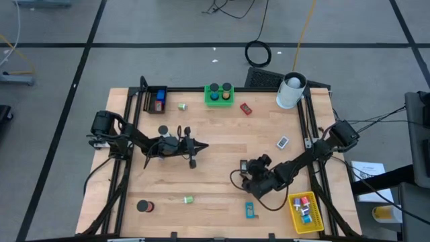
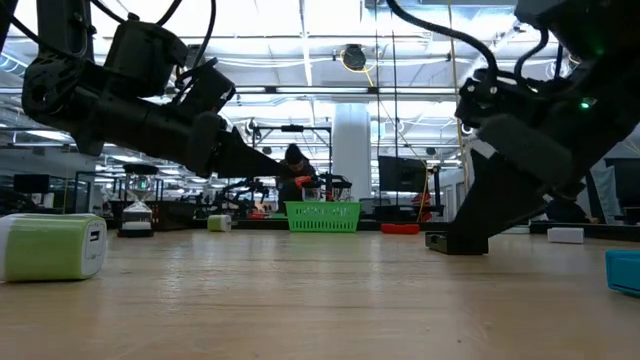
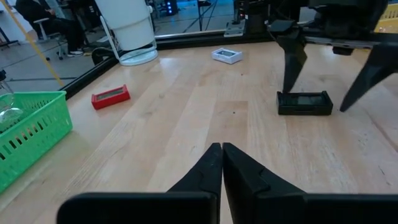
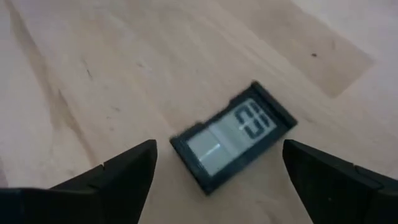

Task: Pick & Place Office items
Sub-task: Put the black digital clock into the black basket

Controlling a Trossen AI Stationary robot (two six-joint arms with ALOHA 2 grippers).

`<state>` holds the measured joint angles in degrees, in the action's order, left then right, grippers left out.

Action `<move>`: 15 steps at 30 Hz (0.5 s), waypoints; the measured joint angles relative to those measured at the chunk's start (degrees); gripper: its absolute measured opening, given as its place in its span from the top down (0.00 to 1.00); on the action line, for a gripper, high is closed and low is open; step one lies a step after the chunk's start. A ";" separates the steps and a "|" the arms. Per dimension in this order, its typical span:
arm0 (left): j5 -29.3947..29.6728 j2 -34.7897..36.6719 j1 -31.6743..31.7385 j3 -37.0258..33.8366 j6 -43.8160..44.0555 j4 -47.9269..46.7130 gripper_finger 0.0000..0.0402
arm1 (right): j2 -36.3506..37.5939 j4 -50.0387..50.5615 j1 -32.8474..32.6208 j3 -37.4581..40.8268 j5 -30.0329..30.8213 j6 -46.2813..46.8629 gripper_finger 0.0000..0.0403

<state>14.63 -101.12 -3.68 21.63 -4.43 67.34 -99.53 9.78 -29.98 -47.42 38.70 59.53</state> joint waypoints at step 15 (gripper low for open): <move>0.00 0.00 0.00 0.02 0.02 -0.35 0.96 | 5.11 20.87 0.17 0.19 3.00 12.37 0.16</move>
<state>14.64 -101.12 -3.68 21.65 -4.40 66.99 -94.42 30.66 -29.81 -47.23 41.69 71.90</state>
